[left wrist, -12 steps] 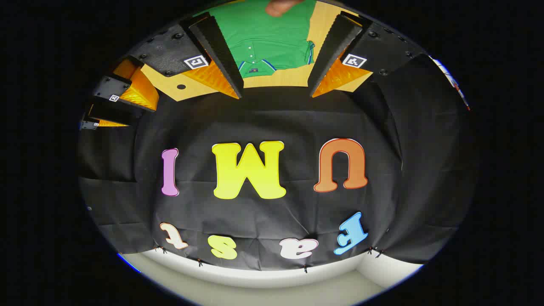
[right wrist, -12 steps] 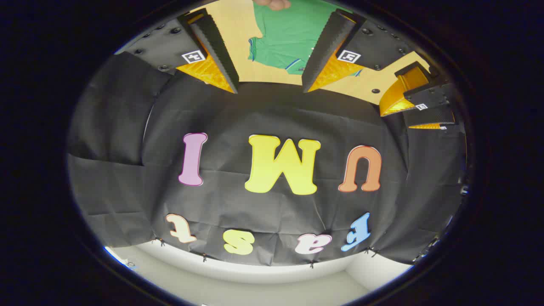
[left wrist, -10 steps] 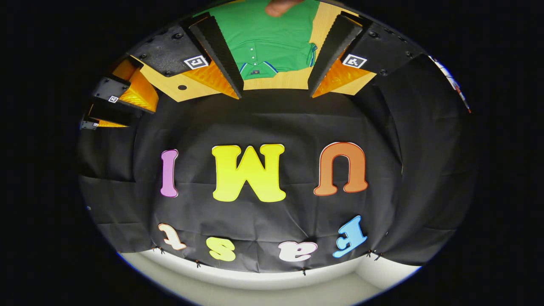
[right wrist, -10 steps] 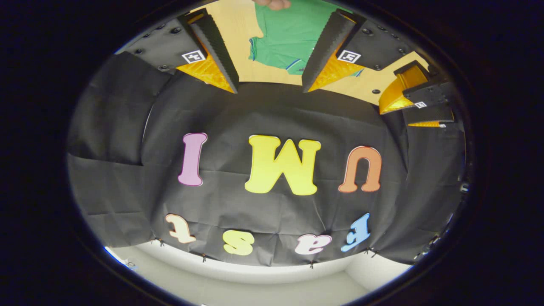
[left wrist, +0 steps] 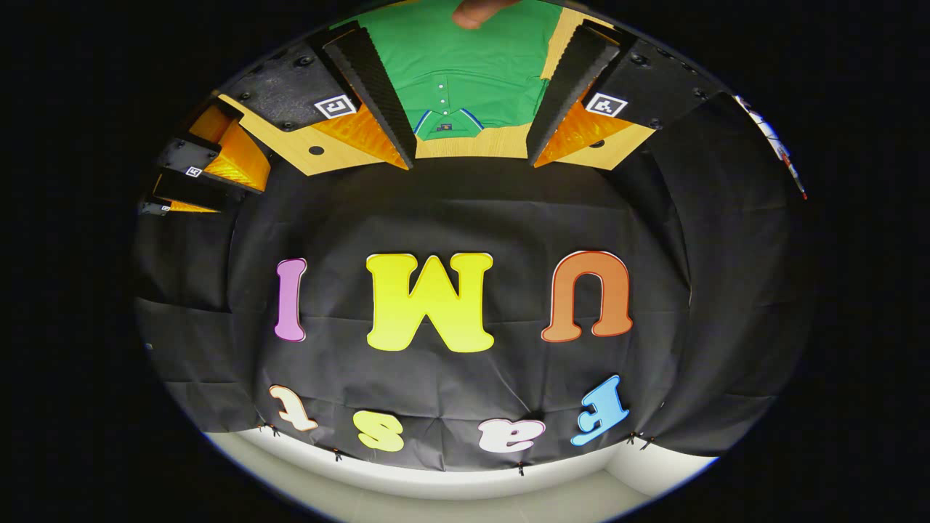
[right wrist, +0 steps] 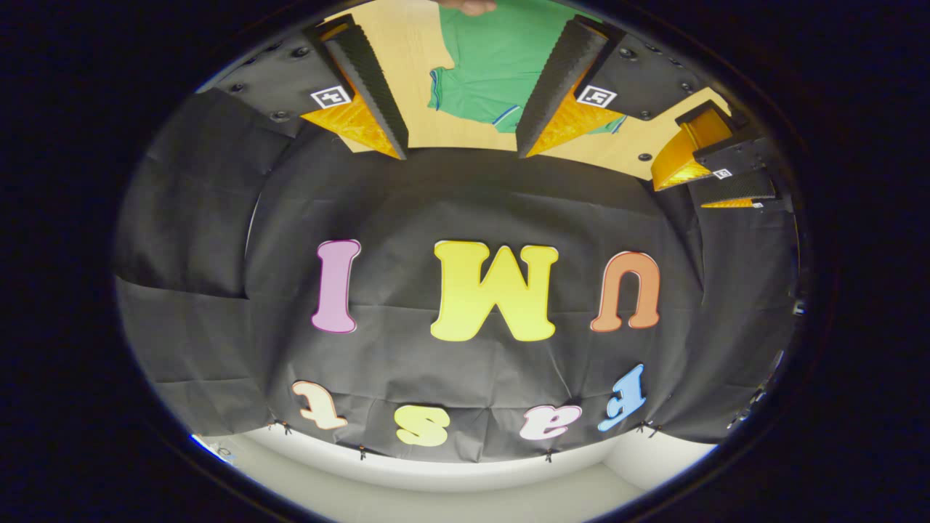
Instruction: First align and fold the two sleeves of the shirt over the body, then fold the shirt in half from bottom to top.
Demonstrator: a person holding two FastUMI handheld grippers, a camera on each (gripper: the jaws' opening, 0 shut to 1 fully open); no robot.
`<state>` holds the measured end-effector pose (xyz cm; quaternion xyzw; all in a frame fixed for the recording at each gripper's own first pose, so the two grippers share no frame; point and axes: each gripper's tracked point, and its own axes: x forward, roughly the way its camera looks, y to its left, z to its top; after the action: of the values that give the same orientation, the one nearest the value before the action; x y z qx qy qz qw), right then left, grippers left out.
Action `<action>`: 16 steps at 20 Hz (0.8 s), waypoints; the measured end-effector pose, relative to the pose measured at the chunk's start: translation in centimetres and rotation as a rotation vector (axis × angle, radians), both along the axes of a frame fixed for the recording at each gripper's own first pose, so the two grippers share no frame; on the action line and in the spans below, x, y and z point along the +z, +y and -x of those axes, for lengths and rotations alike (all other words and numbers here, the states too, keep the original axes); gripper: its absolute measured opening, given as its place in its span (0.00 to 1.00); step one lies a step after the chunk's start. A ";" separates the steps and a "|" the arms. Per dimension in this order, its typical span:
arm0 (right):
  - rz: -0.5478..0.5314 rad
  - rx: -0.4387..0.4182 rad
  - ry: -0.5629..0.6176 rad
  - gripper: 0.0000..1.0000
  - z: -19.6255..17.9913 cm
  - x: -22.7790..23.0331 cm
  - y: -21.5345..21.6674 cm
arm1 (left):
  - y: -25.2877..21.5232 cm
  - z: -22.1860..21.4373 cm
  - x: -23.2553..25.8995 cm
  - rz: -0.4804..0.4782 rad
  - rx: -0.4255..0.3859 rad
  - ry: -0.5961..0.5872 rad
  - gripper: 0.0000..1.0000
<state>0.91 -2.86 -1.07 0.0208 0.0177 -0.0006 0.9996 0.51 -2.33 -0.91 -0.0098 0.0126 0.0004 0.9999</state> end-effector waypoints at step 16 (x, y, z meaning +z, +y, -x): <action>-0.015 0.004 0.172 0.96 -4.0 -7.8 -2.6 | -1.1 -0.6 -2.1 0.015 0.022 0.045 0.98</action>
<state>4.88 -5.46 -8.83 0.0280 0.1038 -0.0005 0.9942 1.14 -3.43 -3.05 -0.0177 0.0350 0.0118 0.9992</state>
